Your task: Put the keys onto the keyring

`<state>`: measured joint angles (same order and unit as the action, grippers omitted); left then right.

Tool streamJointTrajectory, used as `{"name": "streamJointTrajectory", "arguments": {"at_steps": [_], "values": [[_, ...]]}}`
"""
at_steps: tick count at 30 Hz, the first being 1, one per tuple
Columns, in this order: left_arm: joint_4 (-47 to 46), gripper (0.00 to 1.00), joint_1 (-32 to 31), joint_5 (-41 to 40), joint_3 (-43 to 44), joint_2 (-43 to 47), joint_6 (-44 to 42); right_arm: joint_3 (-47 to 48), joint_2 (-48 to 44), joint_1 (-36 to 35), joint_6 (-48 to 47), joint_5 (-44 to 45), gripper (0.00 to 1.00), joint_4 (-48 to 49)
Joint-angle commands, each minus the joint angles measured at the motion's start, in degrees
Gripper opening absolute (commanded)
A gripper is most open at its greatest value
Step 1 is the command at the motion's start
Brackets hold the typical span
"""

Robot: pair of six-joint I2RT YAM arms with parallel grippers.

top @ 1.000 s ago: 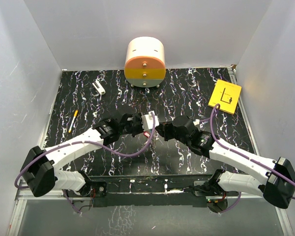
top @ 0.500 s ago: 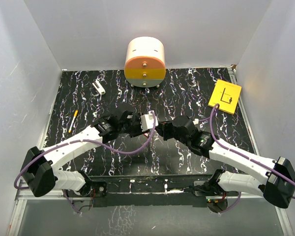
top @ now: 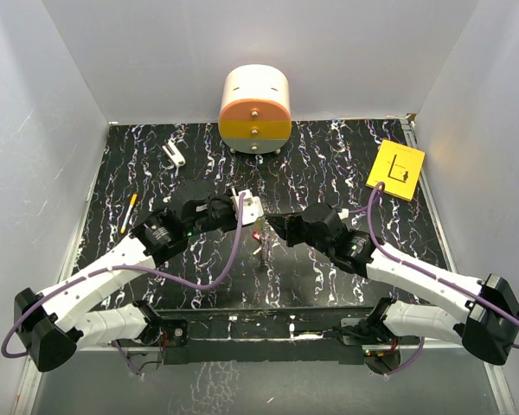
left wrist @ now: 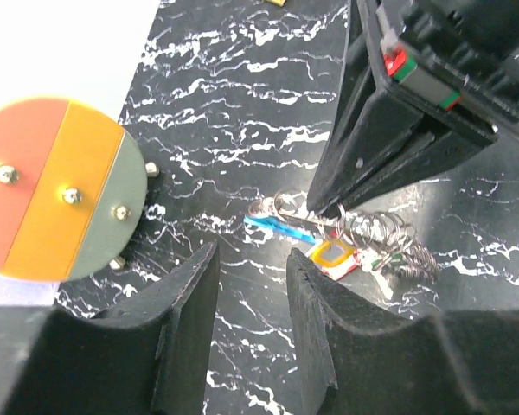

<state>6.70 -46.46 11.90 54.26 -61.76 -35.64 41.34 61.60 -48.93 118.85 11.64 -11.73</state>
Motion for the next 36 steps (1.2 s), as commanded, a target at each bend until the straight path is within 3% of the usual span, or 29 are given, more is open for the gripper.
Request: {"name": "streamJointTrajectory", "arguments": {"at_steps": [1,7,17,36], "values": [[-3.95,0.36,0.07,3.17,-1.16,-1.19,-1.58,0.97,-0.05,-0.27,22.34,0.17,0.08,5.57],[-1.57,0.34,0.07,7.71,-0.23,-3.07,-4.59,1.02,-0.24,-0.38,22.41,0.67,0.08,4.93],[8.16,0.37,-0.06,8.67,3.75,-5.26,-5.44,1.17,0.23,-0.38,23.14,1.72,0.08,4.01],[2.89,0.34,-1.08,6.80,2.62,-8.50,-4.24,2.56,2.51,-0.67,22.79,-0.02,0.08,6.36]]}}
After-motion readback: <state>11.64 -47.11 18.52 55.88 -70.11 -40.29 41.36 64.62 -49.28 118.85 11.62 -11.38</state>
